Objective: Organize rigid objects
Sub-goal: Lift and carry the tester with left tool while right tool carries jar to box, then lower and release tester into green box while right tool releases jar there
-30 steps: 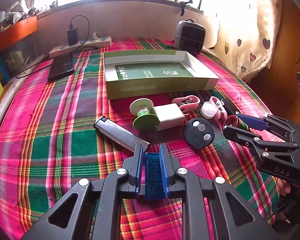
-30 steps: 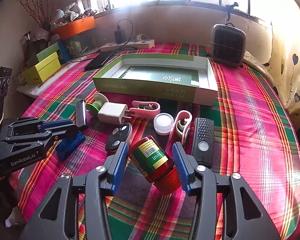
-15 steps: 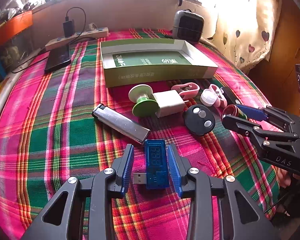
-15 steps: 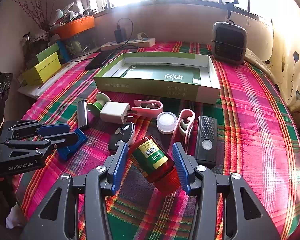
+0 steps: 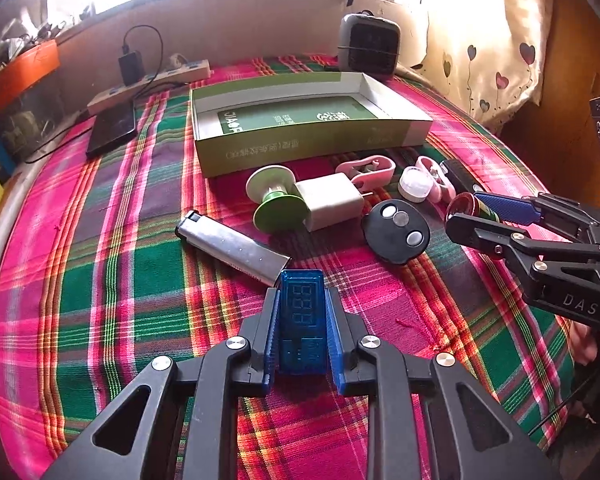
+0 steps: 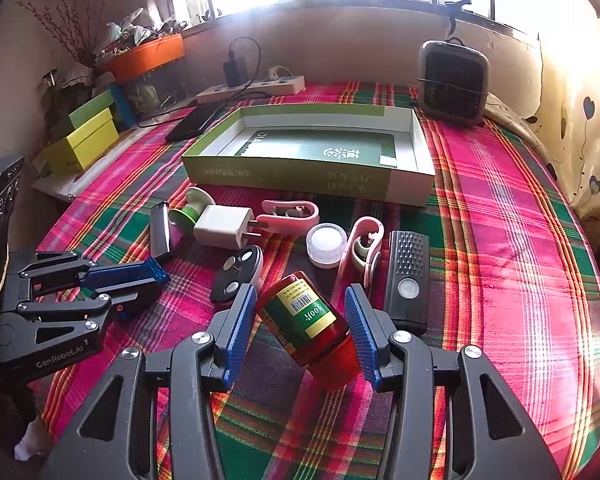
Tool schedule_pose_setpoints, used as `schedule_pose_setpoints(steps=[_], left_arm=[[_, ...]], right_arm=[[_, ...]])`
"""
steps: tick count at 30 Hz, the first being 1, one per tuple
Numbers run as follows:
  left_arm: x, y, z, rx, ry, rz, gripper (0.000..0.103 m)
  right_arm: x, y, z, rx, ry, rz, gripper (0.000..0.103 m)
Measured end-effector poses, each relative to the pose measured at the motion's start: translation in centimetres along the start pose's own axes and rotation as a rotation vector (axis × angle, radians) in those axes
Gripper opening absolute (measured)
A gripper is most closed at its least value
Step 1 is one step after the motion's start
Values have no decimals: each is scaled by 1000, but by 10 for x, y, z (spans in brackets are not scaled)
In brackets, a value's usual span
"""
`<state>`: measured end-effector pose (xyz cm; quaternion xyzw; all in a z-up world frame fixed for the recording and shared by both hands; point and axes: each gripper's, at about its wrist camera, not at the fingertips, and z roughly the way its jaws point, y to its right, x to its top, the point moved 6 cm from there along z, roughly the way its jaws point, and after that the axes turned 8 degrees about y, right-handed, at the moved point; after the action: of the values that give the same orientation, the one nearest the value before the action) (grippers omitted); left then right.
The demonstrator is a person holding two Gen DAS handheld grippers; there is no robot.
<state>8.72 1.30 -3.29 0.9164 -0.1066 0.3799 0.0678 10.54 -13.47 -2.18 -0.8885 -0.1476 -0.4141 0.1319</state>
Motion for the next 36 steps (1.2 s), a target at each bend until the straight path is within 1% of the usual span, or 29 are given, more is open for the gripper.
schedule_pose_setpoints(steps=[6,9,12,16,18,21,27,36], left_arm=[[16,-1,-7,-14,30,-10,20],[26,-3,-10,-34,42,-28,20],[38,-7,-11,-39,60,-38,20],[56,-13,-7,-69,76,-67,20],[66,-15,-3,-64,83,-65,20],[80,-19,2,-76,94,-74,20],[101,-29,16,-75,111,-94,20],[126,-44,47,-84,102,-116,20]], right_arm=[[4,0,-1,0,3,-8,47],[11,0,-4,-1,17,-13,47],[19,1,-5,12,24,-4,47],[35,2,-4,8,34,-18,47],[44,2,-2,13,38,-20,47],[59,4,4,14,42,-22,47],[80,5,17,17,45,-31,47],[107,15,51,-5,31,-30,47]])
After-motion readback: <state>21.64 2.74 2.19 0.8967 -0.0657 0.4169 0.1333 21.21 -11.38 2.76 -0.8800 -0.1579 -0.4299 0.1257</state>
